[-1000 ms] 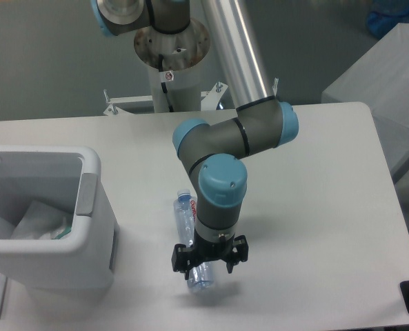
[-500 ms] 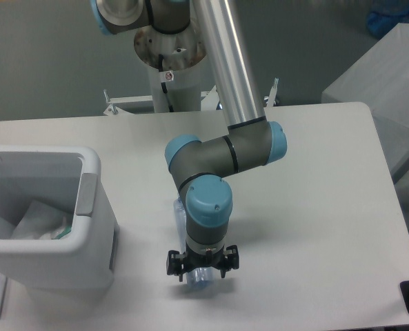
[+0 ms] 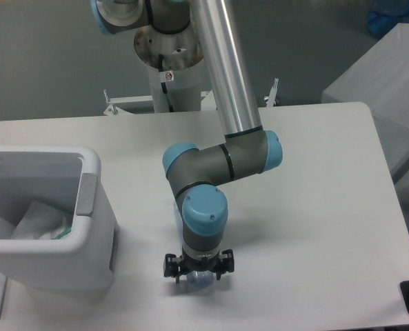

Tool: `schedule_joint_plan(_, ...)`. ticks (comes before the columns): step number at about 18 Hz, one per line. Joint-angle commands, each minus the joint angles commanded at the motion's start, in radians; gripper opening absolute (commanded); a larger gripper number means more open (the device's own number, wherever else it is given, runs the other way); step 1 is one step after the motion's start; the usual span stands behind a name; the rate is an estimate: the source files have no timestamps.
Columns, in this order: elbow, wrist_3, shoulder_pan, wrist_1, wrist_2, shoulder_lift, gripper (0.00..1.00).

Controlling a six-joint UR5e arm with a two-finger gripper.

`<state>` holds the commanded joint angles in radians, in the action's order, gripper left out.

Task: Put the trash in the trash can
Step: 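Close the gripper around the bottle's end and lift it upright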

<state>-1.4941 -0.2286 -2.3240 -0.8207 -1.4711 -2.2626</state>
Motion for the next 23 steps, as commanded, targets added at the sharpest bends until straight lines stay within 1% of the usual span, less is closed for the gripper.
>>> schedule_joint_plan(3, 0.002, 0.002, 0.0, -0.003, 0.0, 0.005, 0.74)
schedule_joint_plan(5, 0.002, 0.002, 0.0, -0.003, 0.0, 0.005, 0.66)
schedule_joint_plan(6, 0.002, 0.002, 0.0, -0.003, 0.0, 0.005, 0.64)
schedule_joint_plan(13, 0.003, 0.0, 0.0, -0.003, 0.0, 0.009, 0.63)
schedule_joint_plan(16, 0.009, 0.0, -0.003, -0.005, 0.005, 0.024, 0.63)
schedule_joint_plan(19, 0.034, -0.002, -0.014, -0.003, 0.003, 0.055, 0.63)
schedule_joint_plan(23, 0.09, 0.008, -0.061, -0.003, 0.011, 0.15, 0.63)
